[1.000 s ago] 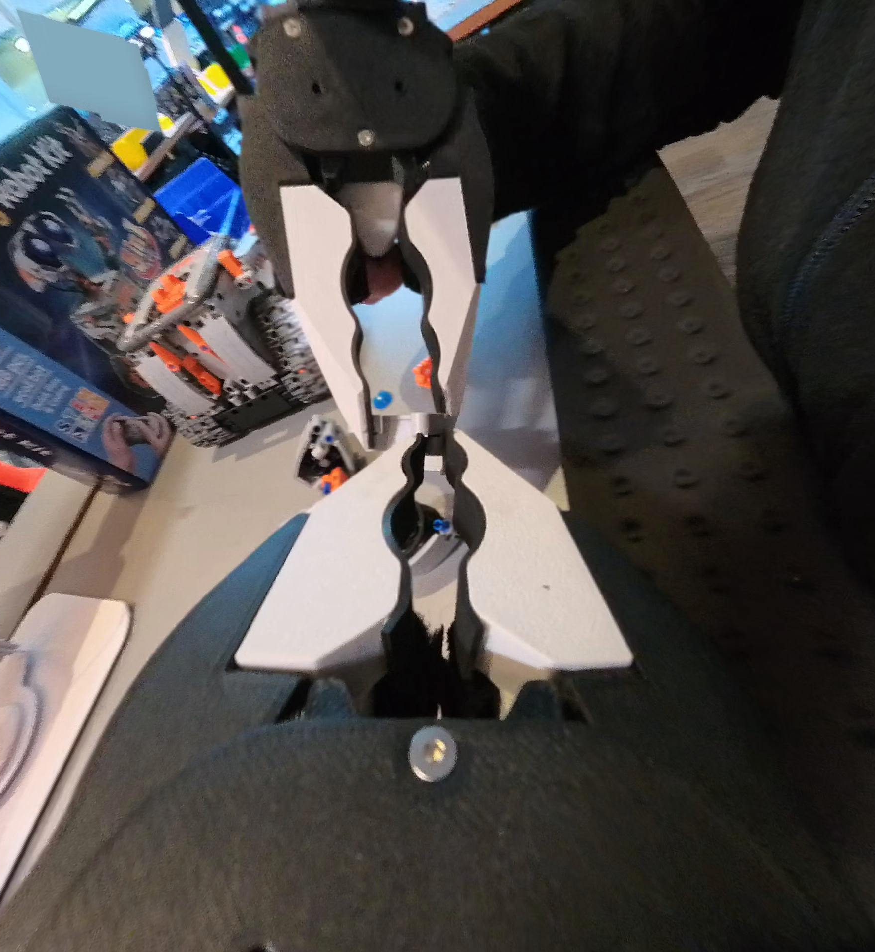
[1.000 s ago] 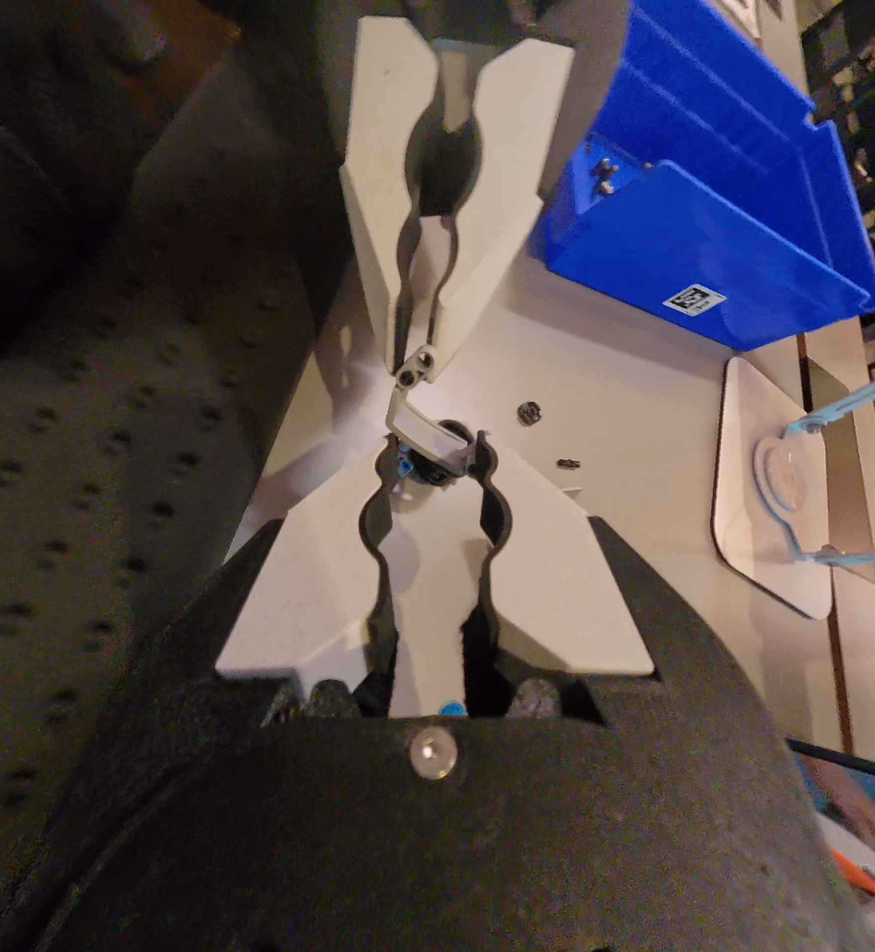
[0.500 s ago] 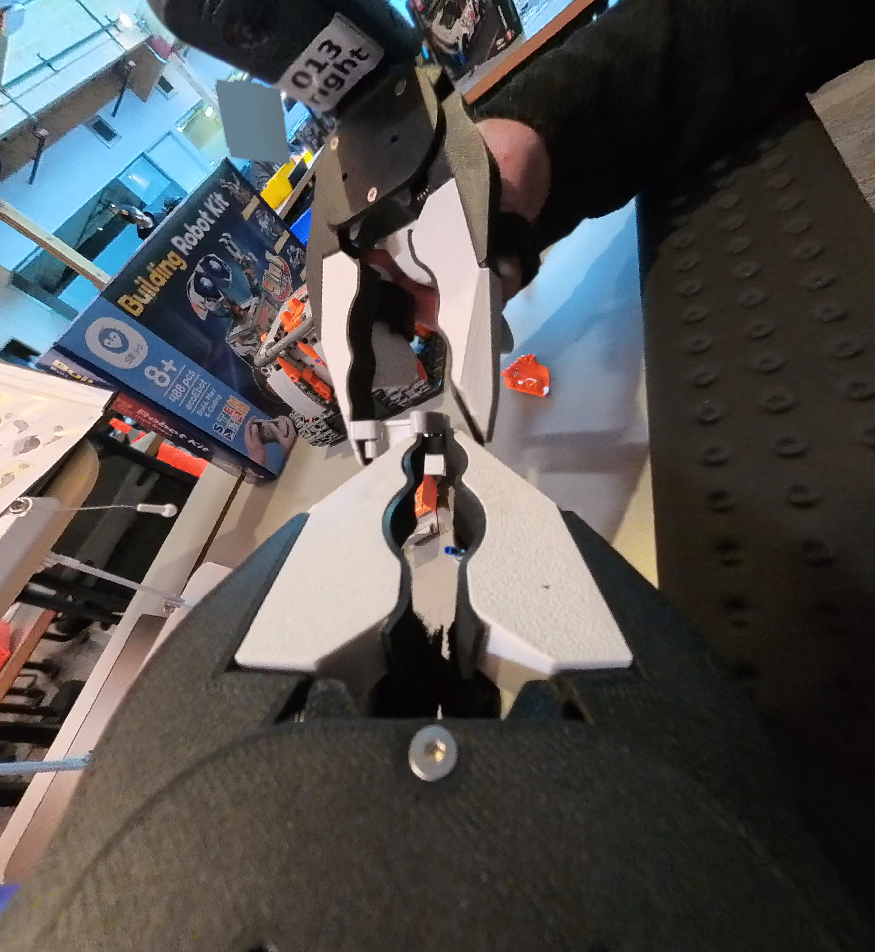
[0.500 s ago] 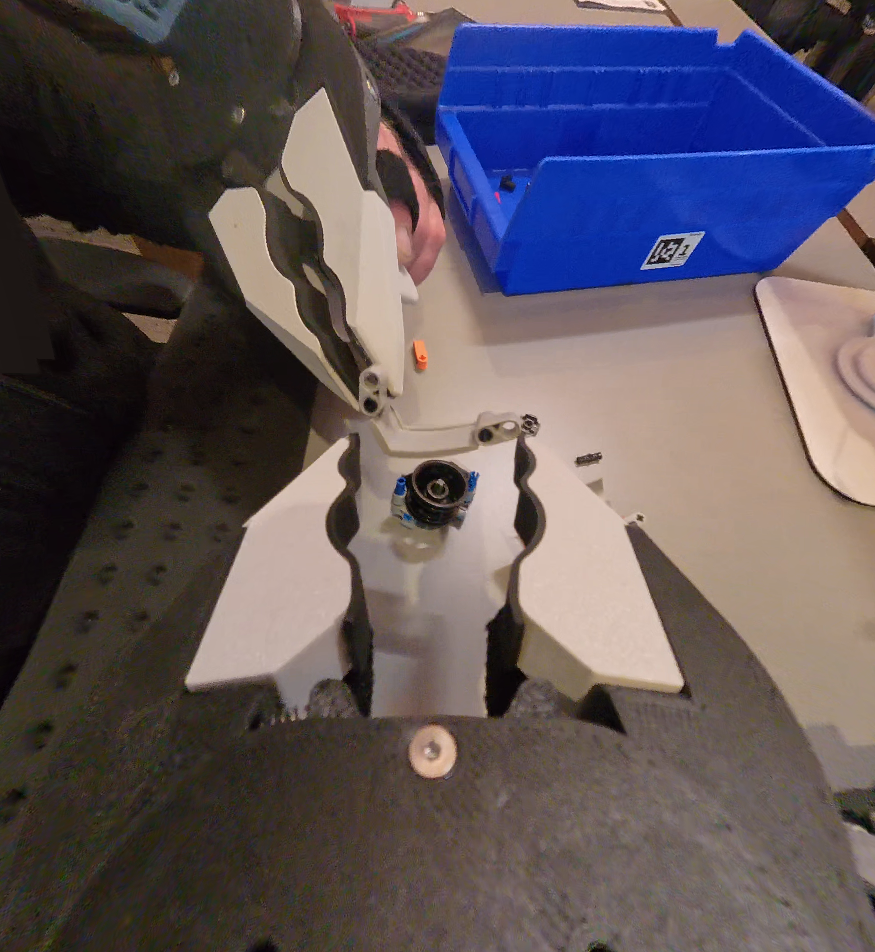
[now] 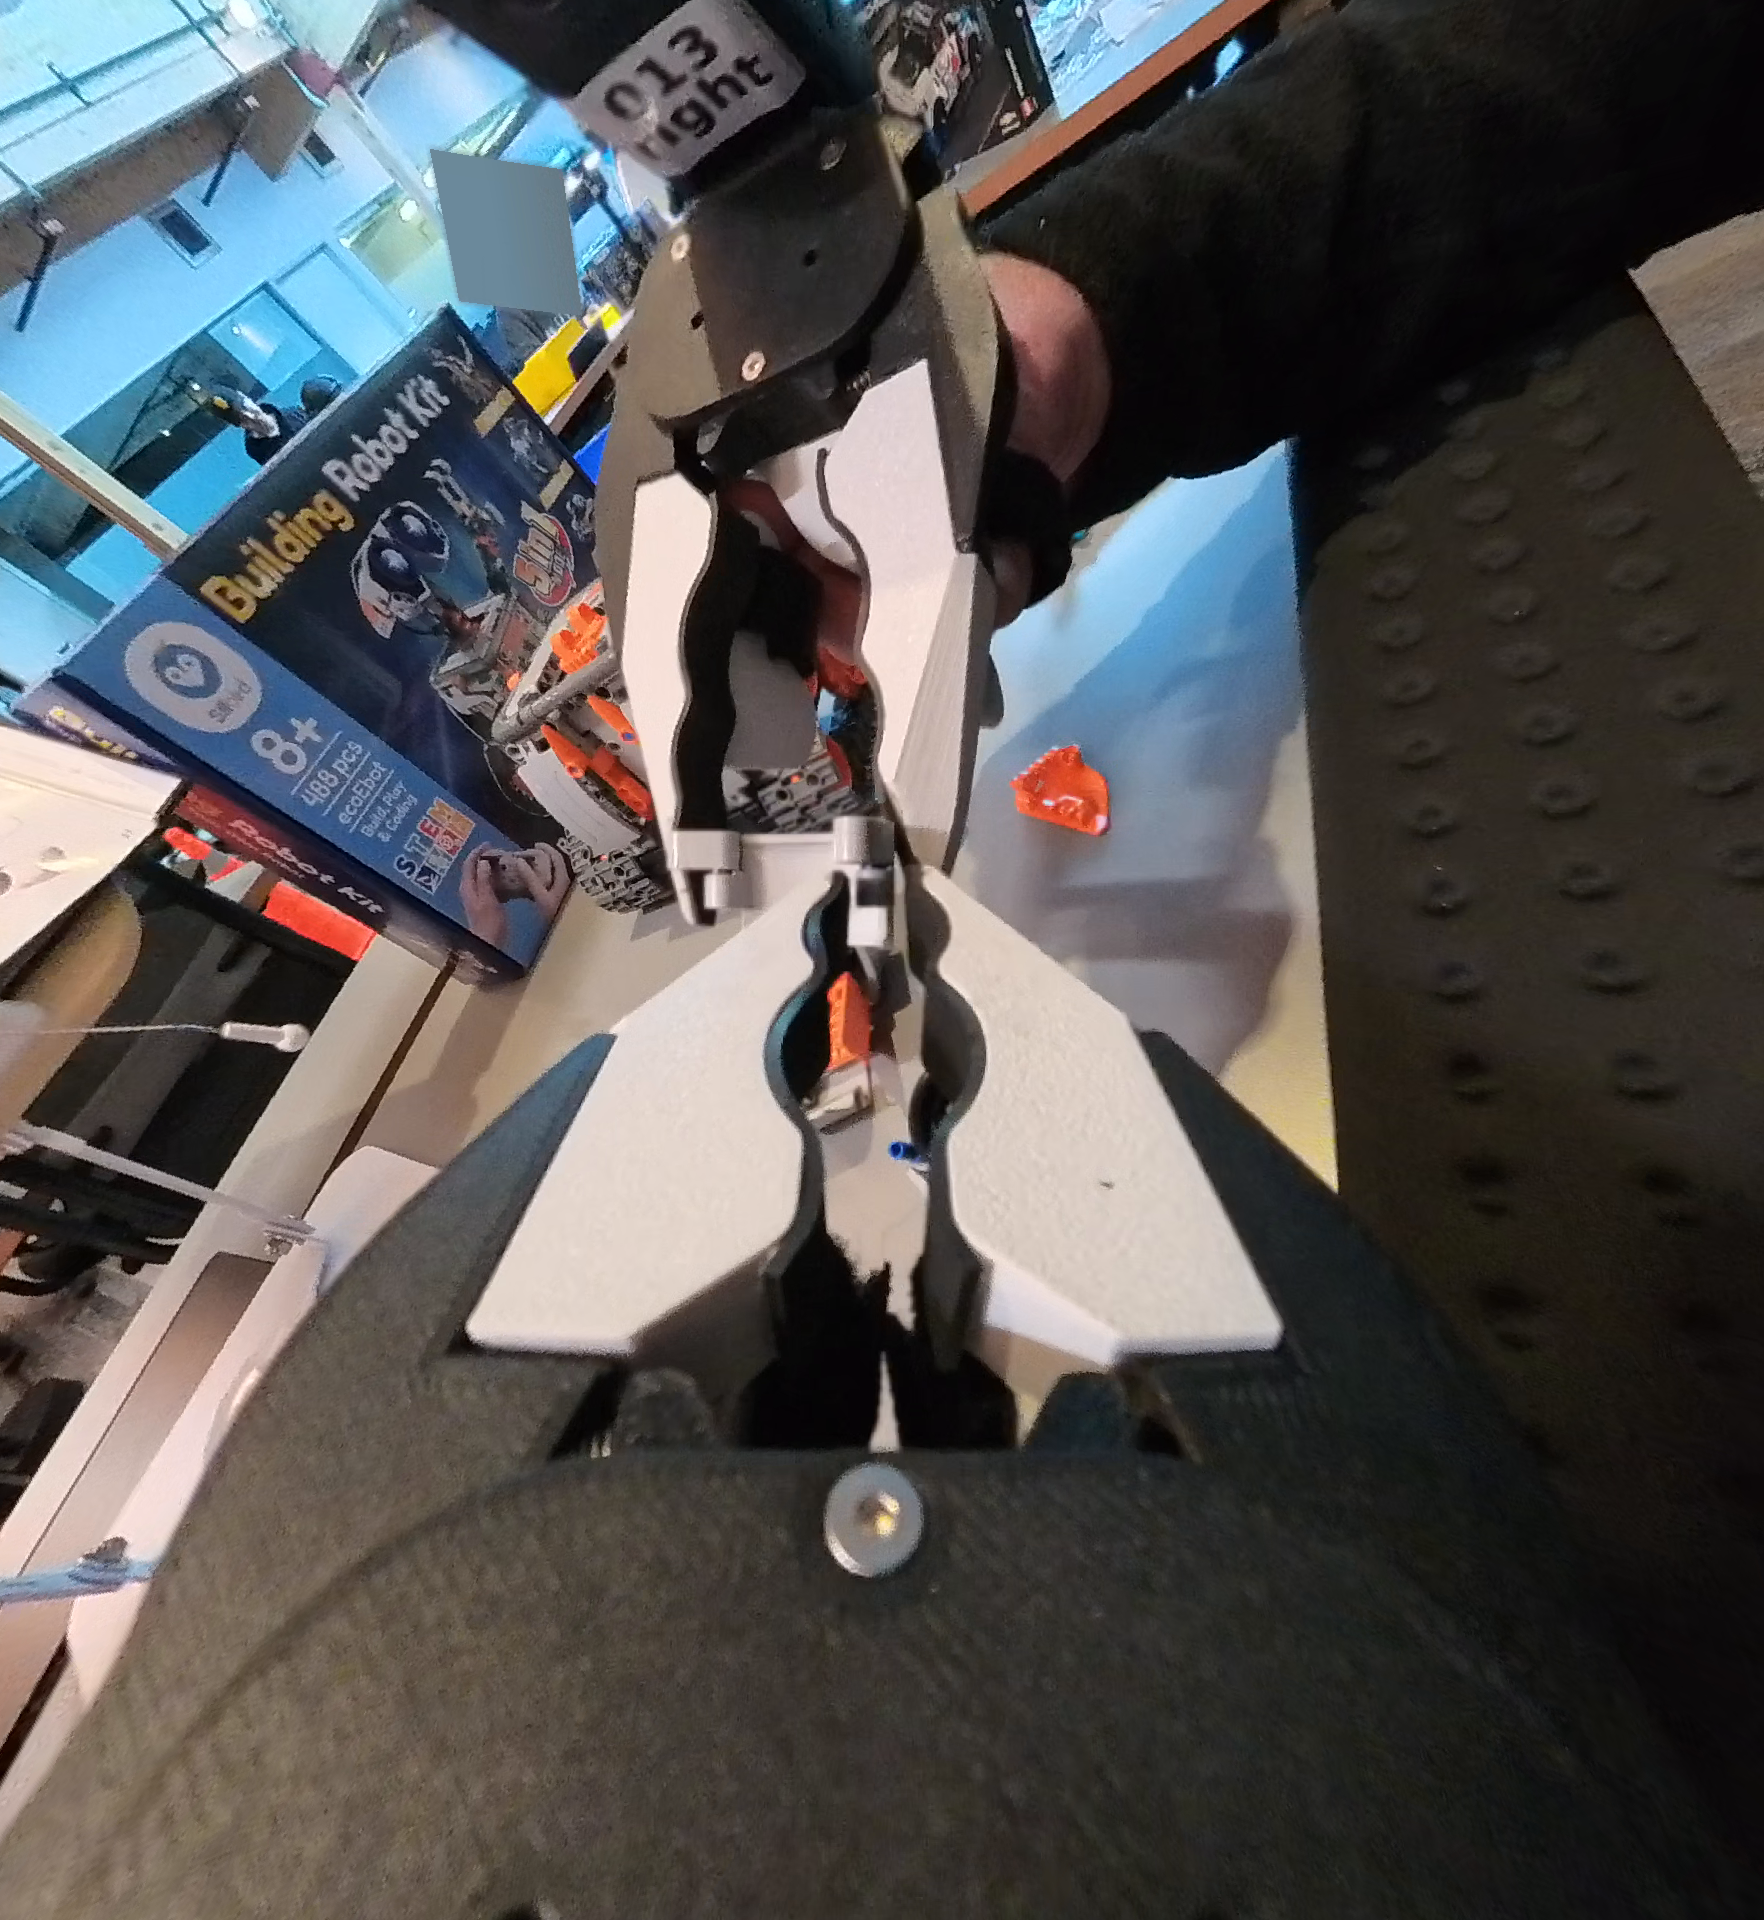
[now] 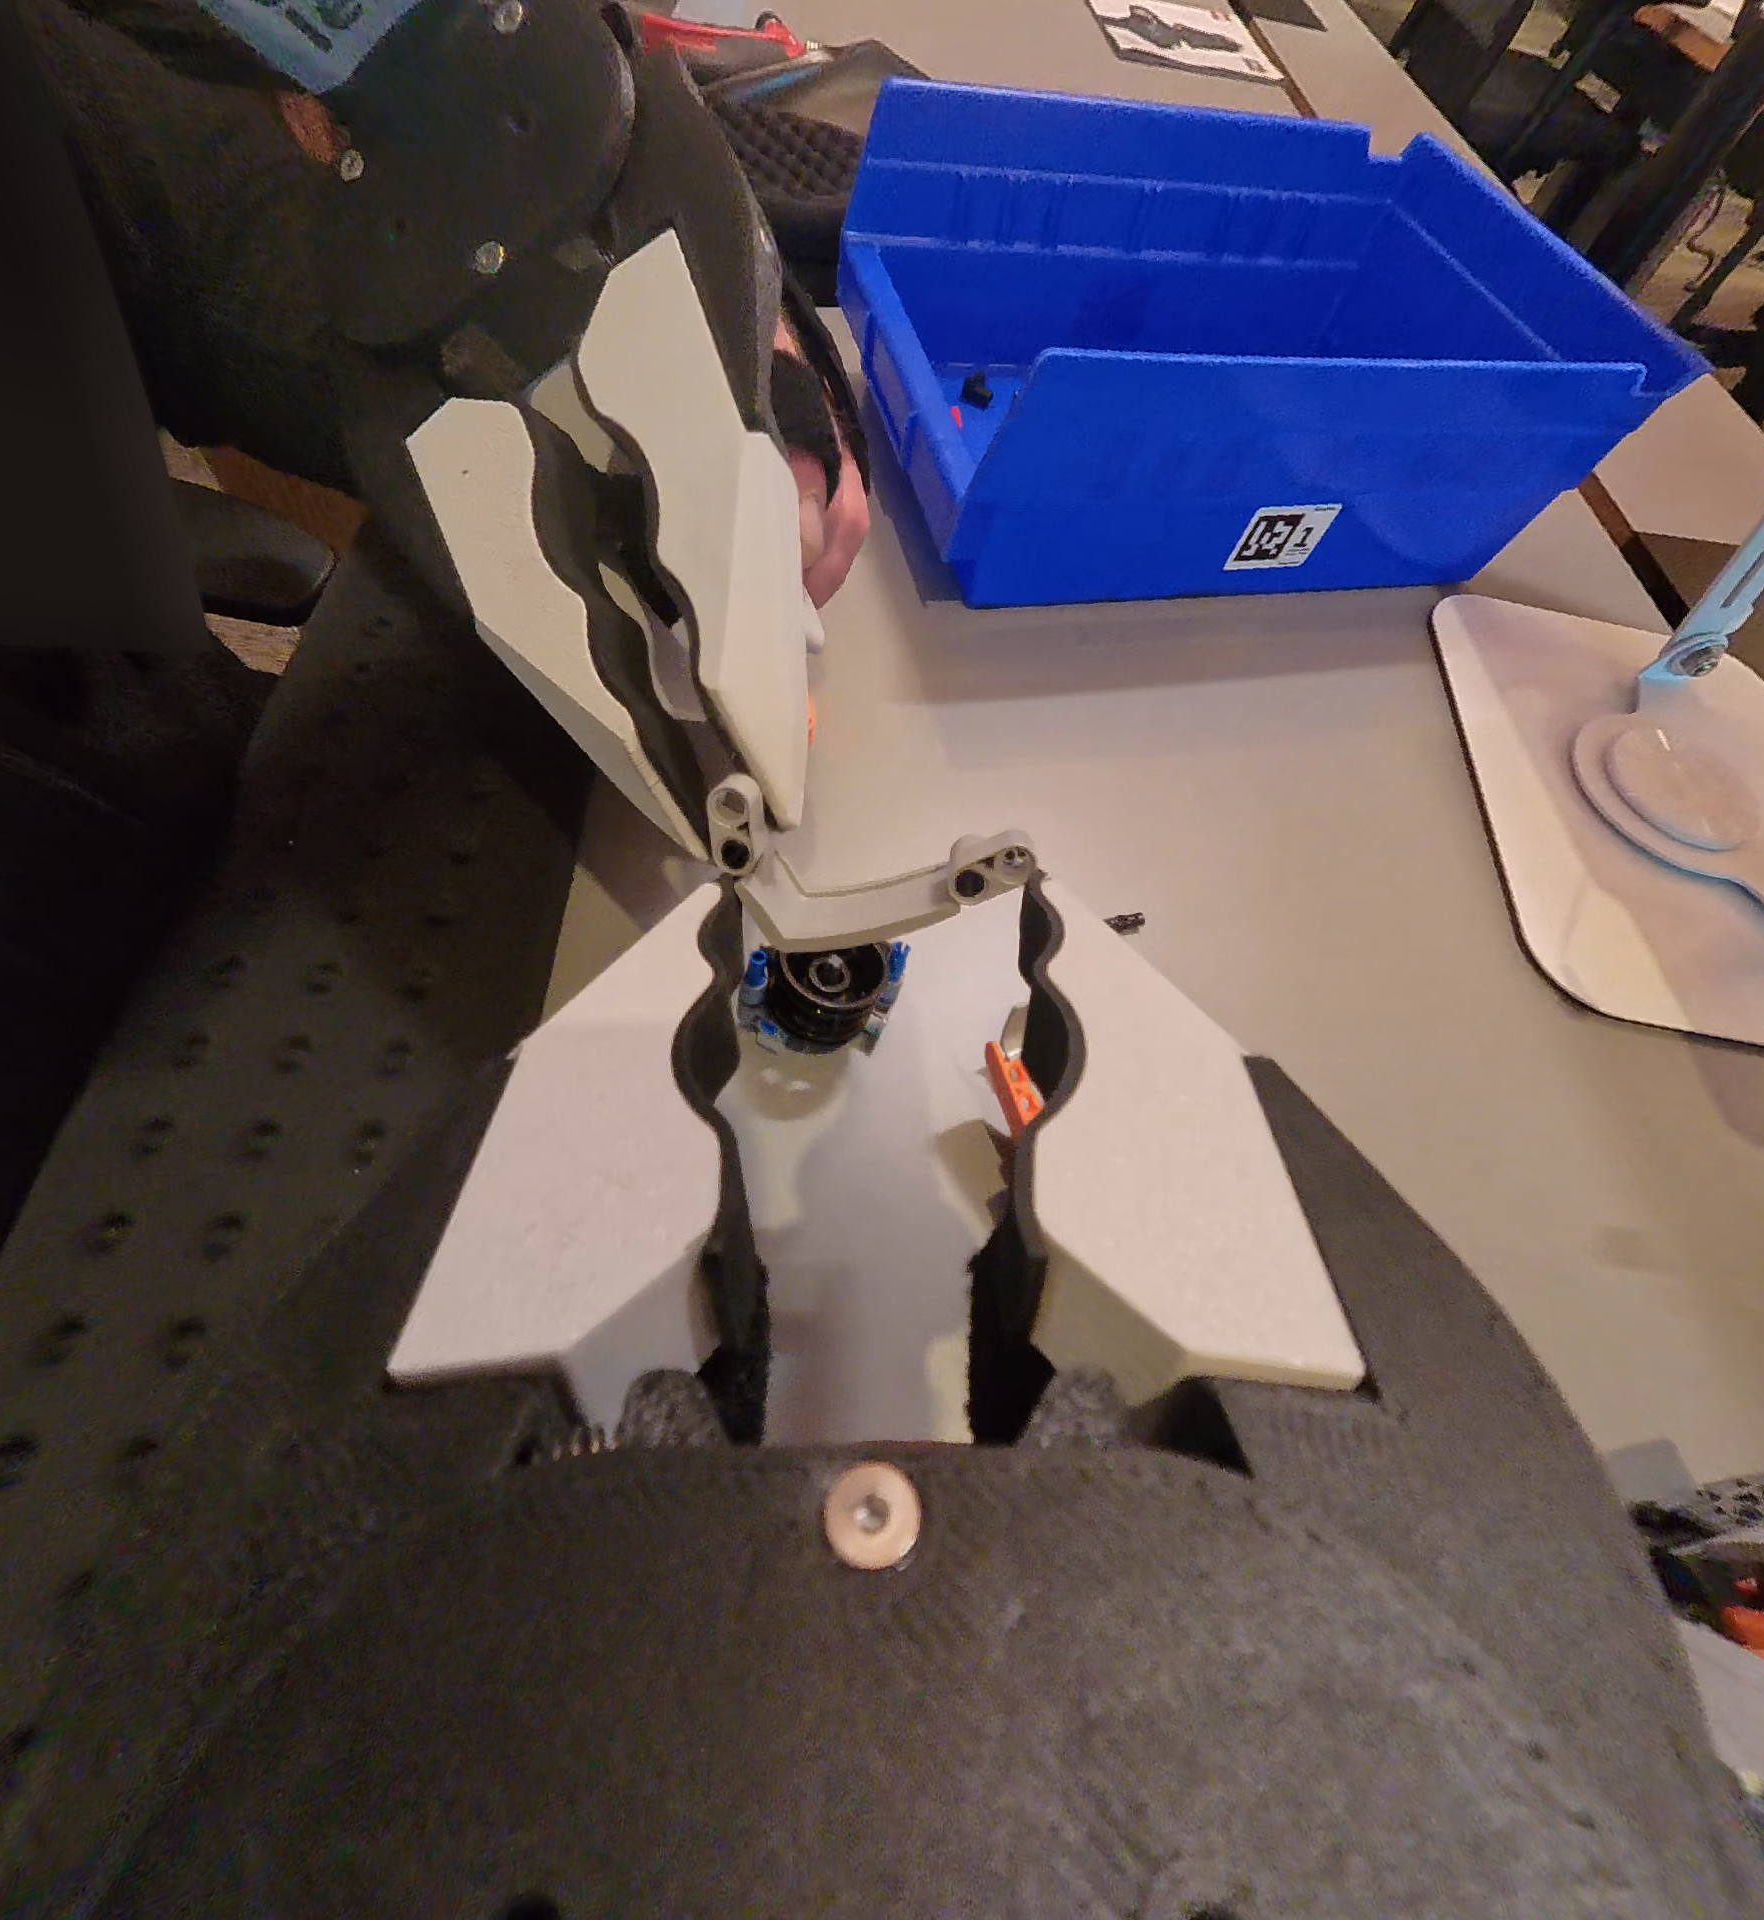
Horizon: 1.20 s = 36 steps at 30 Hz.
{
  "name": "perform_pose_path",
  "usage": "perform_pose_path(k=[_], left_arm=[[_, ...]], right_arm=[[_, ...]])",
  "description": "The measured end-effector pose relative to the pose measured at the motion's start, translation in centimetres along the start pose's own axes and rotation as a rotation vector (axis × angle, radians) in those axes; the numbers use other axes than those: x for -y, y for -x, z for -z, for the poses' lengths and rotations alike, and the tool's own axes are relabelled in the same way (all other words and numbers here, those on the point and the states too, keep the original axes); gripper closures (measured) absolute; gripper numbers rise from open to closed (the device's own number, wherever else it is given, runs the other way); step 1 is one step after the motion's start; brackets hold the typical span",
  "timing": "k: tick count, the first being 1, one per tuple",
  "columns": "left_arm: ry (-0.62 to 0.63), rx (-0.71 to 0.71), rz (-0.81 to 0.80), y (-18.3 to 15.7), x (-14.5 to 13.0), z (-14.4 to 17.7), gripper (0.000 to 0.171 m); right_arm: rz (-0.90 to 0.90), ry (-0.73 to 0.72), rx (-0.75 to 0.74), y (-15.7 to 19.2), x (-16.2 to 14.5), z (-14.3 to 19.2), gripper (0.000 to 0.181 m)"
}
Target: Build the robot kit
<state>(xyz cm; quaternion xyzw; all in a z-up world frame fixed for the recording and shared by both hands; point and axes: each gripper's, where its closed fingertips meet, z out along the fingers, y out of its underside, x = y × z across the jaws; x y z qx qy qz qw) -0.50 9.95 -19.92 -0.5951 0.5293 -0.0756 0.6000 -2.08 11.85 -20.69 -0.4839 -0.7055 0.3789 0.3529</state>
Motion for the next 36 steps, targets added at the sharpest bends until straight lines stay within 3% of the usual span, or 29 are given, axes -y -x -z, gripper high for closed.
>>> perform_pose_path(k=[6, 9, 12, 14, 19, 22, 30, 36], left_arm=[[0.052, -0.03, 0.128, 1.0, -1.6, 0.8, 0.139], [0.172, -0.117, 0.287, 0.2, -4.4, 0.9, 0.114], [0.299, -0.213, 0.389, -1.5, -7.5, 0.6, 0.104], [0.337, -0.254, 0.406, -2.3, -8.3, 0.1, 0.103], [0.427, -0.303, 0.405, -3.5, -9.8, -0.8, 0.104], [0.437, -0.323, 0.409, -4.0, -10.0, -1.1, 0.106], [0.427, -0.351, 0.403, -4.2, -9.6, -1.5, 0.132], [0.428, -0.354, 0.385, -4.2, -9.6, -1.7, 0.135]], right_arm=[[-0.001, 0.07, -0.015, -0.8, -1.3, 0.6, 0.13], [-0.007, 0.168, 0.029, -0.3, -3.1, 0.0, 0.13], [0.016, 0.25, 0.056, 0.4, -4.7, -0.7, 0.13], [0.028, 0.258, 0.055, 0.4, -4.7, -0.8, 0.142], [0.009, 0.252, 0.06, 0.0, -4.5, 0.0, 0.142], [0.015, 0.286, 0.083, 0.4, -5.2, 0.2, 0.142], [0.018, 0.394, 0.143, 1.4, -7.4, 1.1, 0.142], [0.025, 0.409, 0.153, 1.9, -7.7, 0.4, 0.142]])
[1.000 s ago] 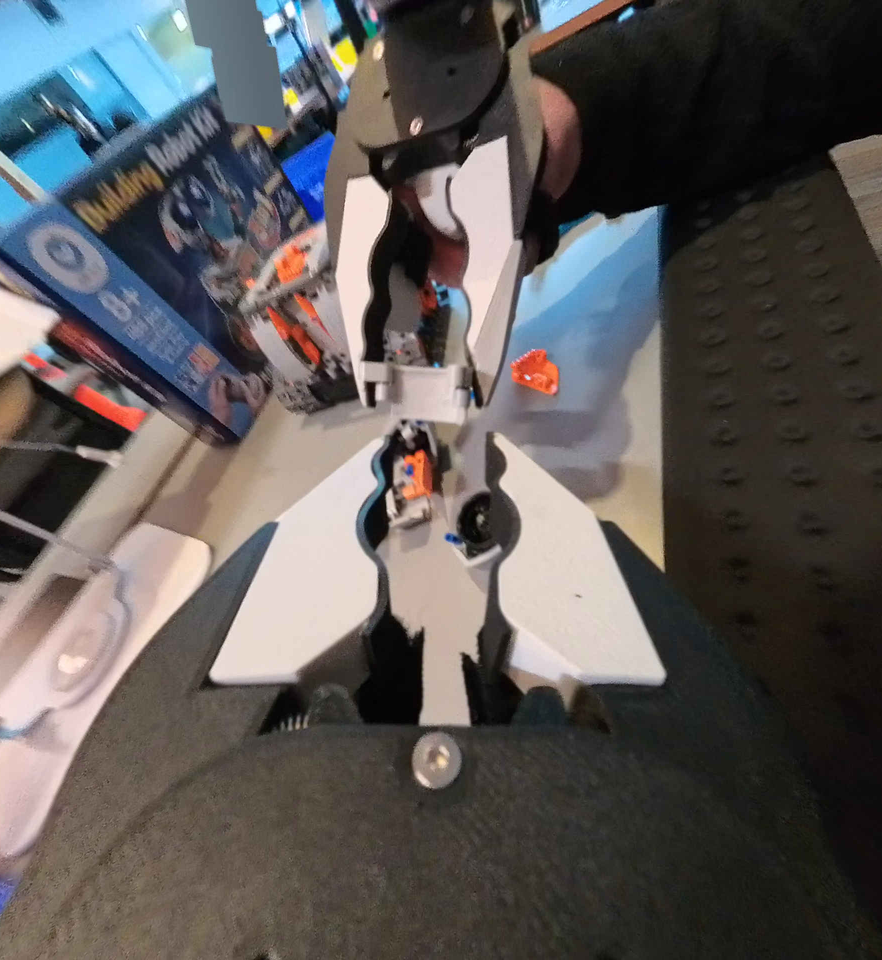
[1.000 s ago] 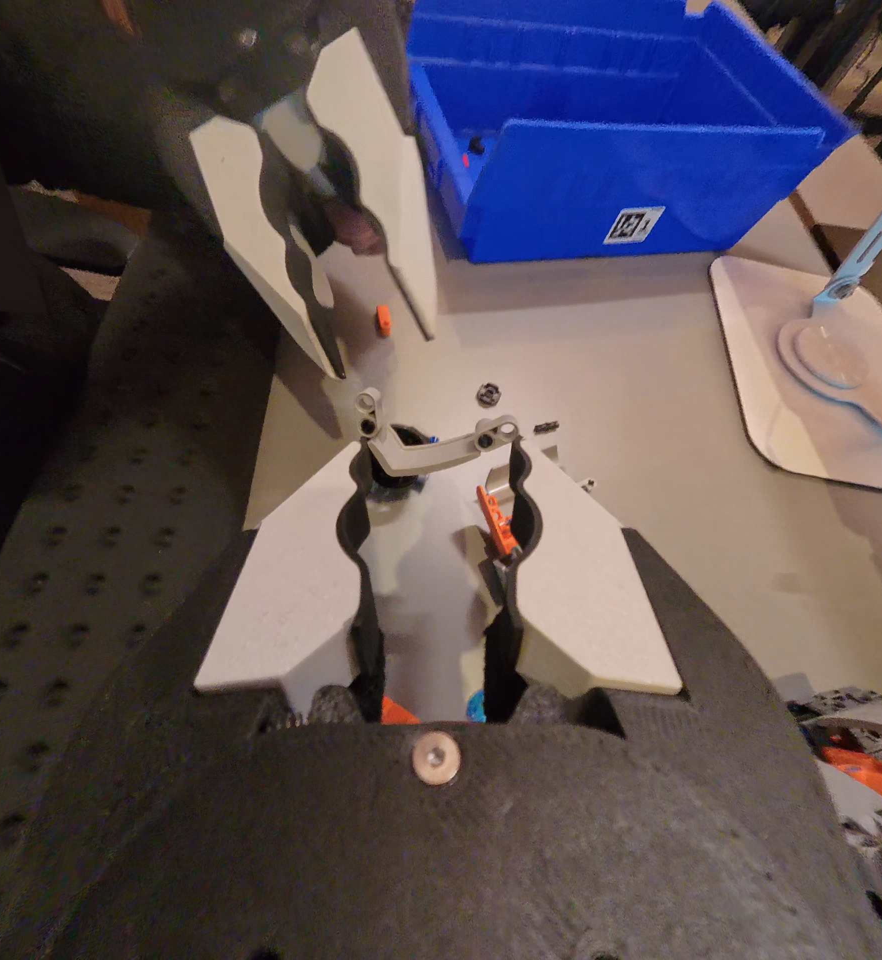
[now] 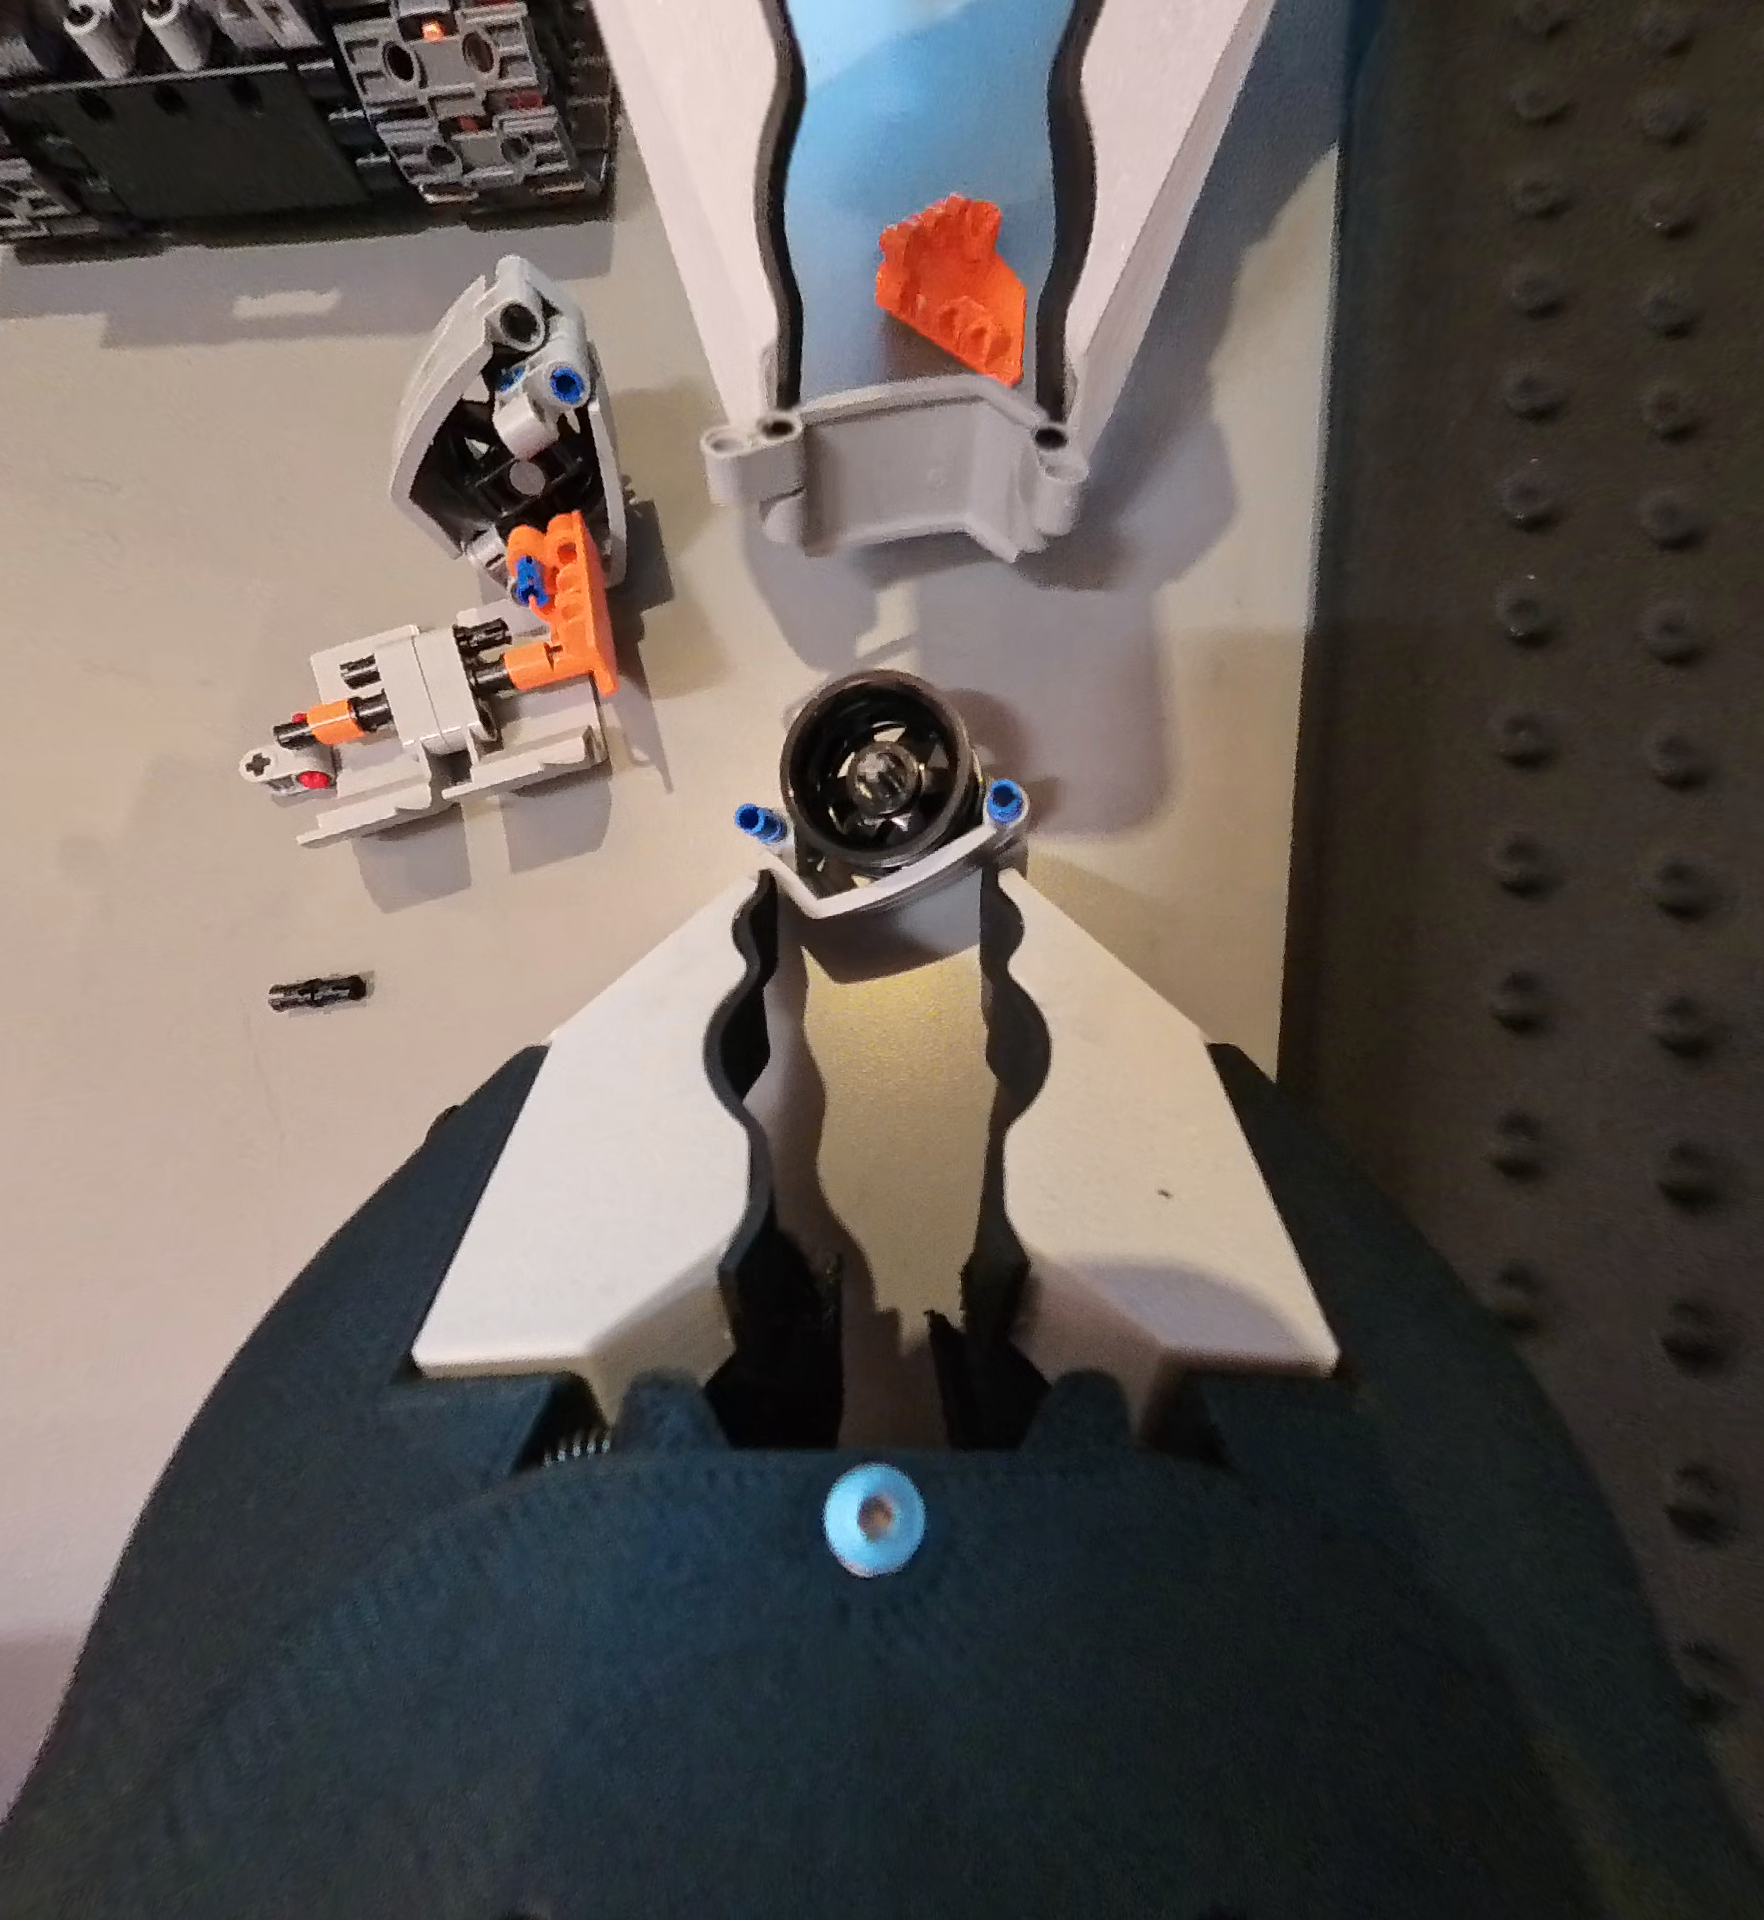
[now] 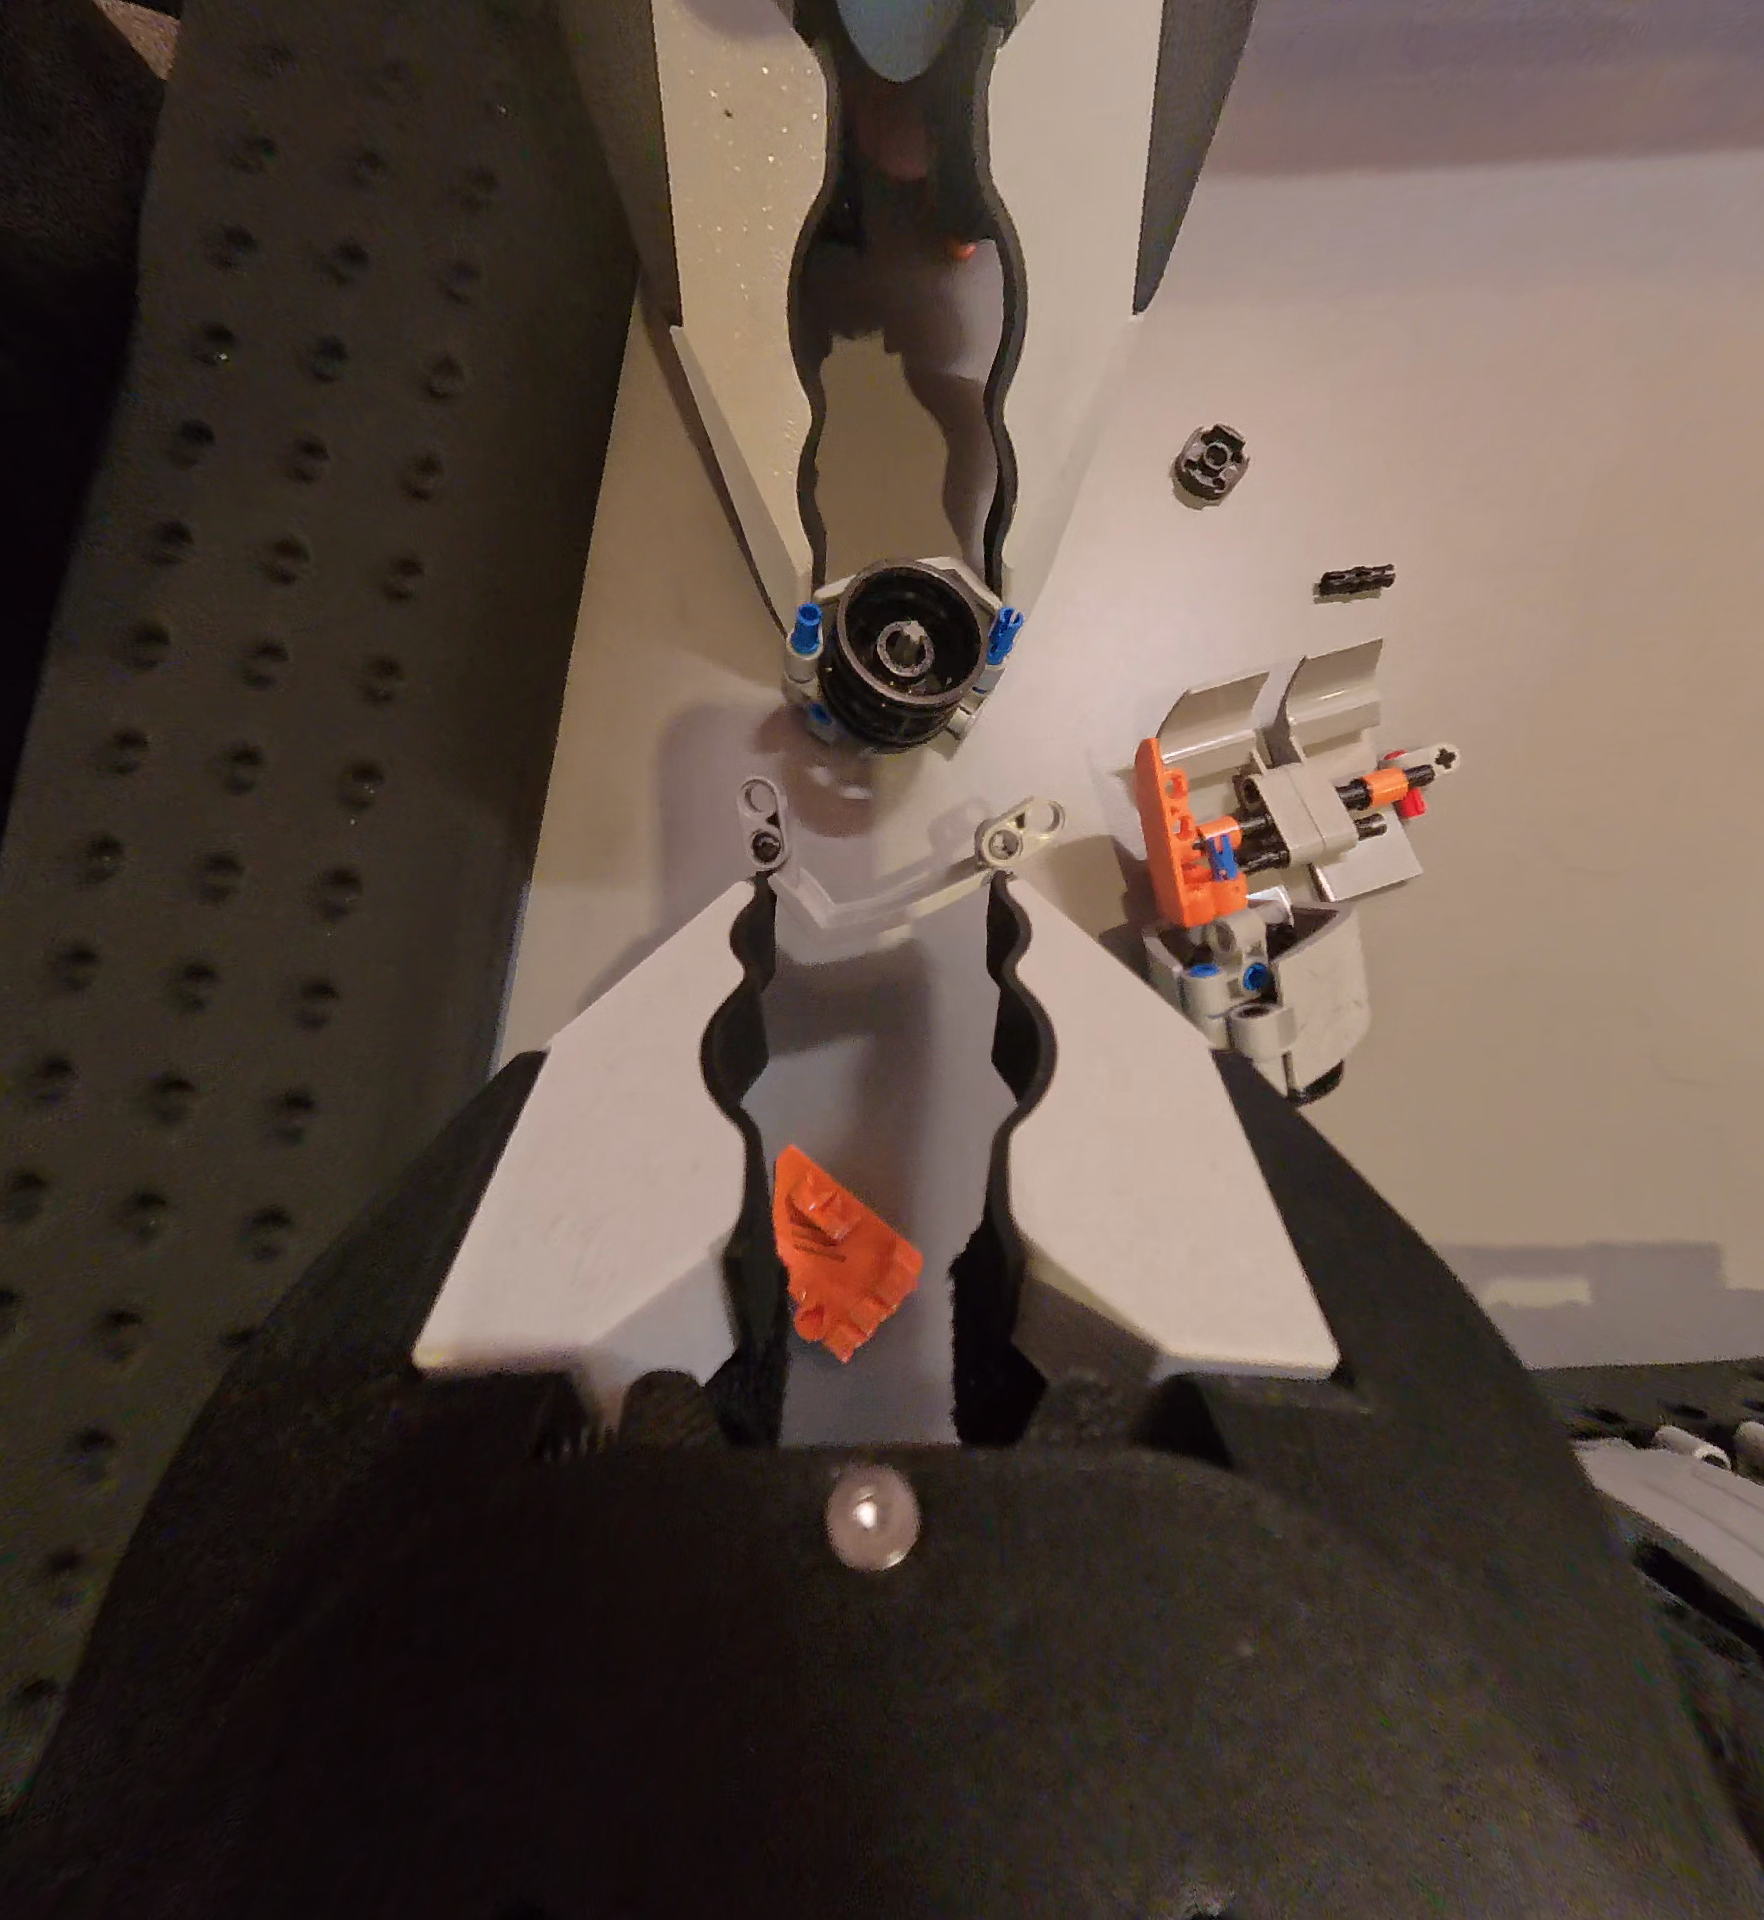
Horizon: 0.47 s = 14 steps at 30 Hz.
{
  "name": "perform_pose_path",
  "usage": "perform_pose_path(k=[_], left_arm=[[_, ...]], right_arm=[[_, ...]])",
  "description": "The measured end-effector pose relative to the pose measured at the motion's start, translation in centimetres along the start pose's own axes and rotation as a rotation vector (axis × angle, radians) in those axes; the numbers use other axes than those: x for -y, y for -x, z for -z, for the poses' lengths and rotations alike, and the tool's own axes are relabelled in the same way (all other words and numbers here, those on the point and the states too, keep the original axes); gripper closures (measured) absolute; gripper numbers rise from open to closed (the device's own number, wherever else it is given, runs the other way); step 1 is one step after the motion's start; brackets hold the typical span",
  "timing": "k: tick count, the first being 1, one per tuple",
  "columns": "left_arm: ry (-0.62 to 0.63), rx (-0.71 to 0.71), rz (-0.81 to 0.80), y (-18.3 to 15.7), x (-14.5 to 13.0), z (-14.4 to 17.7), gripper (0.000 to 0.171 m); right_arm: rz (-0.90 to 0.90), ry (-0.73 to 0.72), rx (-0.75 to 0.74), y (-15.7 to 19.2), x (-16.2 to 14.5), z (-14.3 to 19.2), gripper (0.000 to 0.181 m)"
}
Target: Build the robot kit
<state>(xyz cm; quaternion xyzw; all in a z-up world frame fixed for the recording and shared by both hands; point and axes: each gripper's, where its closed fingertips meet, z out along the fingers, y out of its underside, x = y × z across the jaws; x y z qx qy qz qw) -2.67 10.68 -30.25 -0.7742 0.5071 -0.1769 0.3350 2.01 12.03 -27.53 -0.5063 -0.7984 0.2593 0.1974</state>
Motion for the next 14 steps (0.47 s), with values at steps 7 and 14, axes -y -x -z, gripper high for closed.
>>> perform_pose_path(k=[7, 14], left_arm=[[-0.015, -0.022, 0.023, -0.3, 0.2, 0.1, 0.115], [-0.021, -0.001, -0.005, -0.2, 0.7, -0.1, 0.123]], right_arm=[[-0.002, -0.027, -0.003, 0.2, 0.8, -0.7, 0.142], [-0.006, -0.036, -0.002, 0.4, 1.4, -1.6, 0.142]])
